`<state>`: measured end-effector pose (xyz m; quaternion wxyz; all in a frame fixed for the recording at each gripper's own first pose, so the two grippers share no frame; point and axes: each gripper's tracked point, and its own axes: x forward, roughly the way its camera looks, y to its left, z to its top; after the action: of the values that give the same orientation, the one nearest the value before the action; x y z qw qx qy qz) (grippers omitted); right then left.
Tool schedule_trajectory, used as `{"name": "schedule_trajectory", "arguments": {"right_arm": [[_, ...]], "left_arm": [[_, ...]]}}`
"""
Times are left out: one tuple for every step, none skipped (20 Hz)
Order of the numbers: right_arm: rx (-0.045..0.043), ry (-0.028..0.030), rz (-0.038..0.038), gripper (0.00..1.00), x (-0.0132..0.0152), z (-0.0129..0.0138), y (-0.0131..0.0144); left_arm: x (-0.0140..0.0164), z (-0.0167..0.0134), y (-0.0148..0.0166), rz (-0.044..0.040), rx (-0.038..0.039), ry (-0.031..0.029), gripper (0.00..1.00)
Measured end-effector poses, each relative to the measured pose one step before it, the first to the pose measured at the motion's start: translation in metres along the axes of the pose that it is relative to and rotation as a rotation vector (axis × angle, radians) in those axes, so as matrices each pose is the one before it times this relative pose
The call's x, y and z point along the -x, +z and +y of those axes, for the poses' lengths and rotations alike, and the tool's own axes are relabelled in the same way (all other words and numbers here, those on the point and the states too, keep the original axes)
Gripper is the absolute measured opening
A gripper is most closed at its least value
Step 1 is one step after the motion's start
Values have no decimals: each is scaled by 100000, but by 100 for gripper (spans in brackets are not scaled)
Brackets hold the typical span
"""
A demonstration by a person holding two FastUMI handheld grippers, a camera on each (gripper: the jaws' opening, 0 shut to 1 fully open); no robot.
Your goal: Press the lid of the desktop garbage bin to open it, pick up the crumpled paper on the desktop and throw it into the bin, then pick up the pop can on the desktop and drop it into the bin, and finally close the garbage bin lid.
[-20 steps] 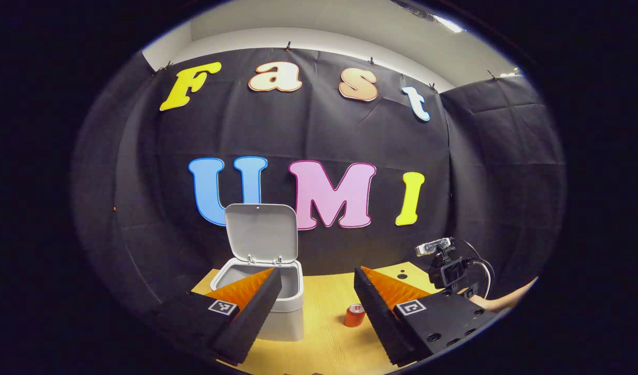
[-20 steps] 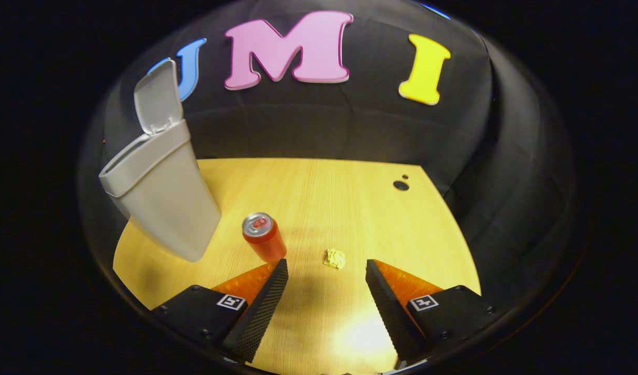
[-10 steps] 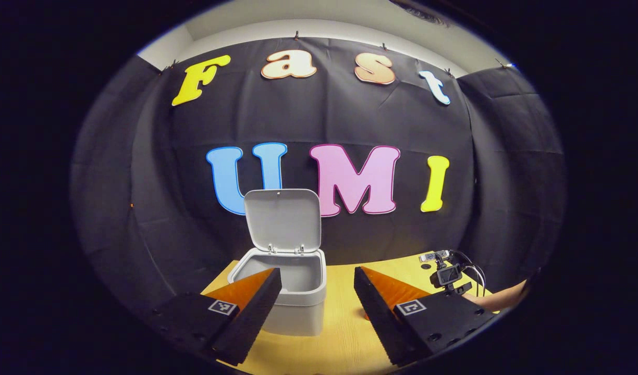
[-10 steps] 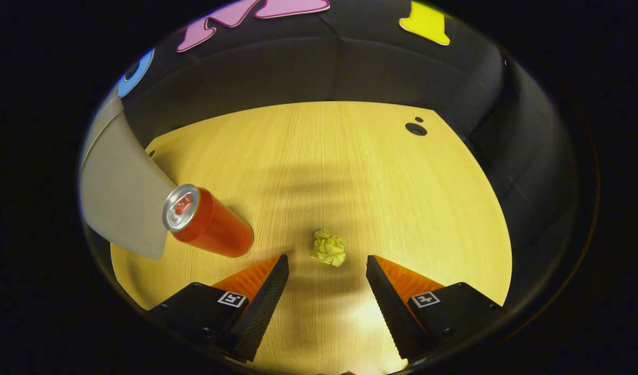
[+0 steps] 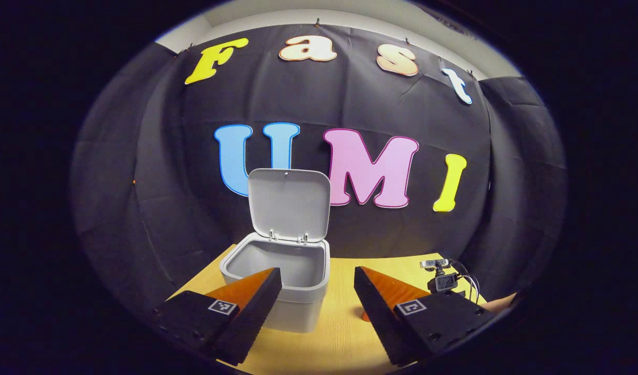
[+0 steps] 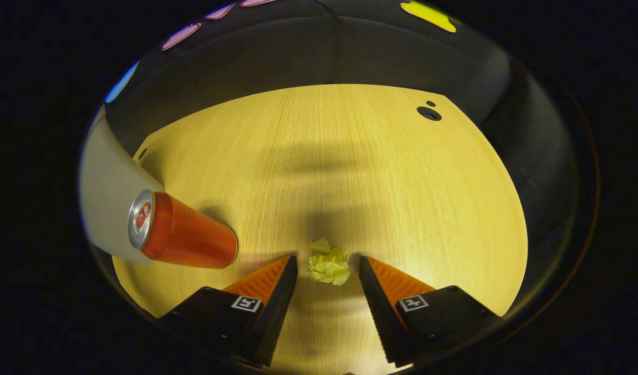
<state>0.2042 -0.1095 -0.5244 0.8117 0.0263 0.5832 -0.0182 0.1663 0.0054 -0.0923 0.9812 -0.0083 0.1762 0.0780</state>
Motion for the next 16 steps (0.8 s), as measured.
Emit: {"name": "schedule_trajectory", "arguments": {"right_arm": [[183, 456, 47, 67, -226, 26, 69], [340, -108, -53, 64, -59, 46, -108], [122, 1452, -227, 58, -44, 120, 107], [775, 991, 826, 53, 182, -32, -152], [1270, 292, 422, 52, 140, -76, -32], [1272, -1124, -668, 67, 258, -166, 25], [855, 69, -1435, 57, 593, 61, 109], [982, -65, -1992, 47, 978, -46, 453], [754, 268, -2026, 47, 879, 55, 472], [441, 640, -2767, 47, 982, 328, 674], [752, 1525, -2799, 47, 1314, 531, 898], [1333, 807, -3199, 47, 1528, 414, 1001], [2292, 703, -4381, 47, 1589, 451, 1514], [2752, 839, -5022, 47, 1366, 528, 1829], [2714, 1342, -5209, 47, 1333, 765, 2124], [2393, 2218, -4862, 47, 1235, 882, 2035]], "left_arm": [[-94, -1, -230, 445, -2, 33, 95], [-158, -91, -195, 525, 174, -200, 95], [-192, -92, -336, 646, 138, -135, 95], [-76, -80, -197, 602, -33, -29, 95], [-48, -76, -165, 247, -201, -125, 95], [-6, -174, -81, 98, -326, -300, 95], [10, -115, -200, 65, -398, -237, 95], [3, -157, -132, 134, -270, -396, 95], [4, -169, -137, 177, -176, -540, 95], [44, -172, -57, 109, -112, -609, 95], [15, -138, -239, 183, -80, -576, 95], [58, -58, -94, 129, -67, -327, 95], [135, -65, -187, -29, -261, -218, 95], [150, -6, -105, 111, -380, 35, 95], [103, 45, -185, 232, -388, -79, 95], [207, 6, -92, 175, -204, -58, 95]]}}
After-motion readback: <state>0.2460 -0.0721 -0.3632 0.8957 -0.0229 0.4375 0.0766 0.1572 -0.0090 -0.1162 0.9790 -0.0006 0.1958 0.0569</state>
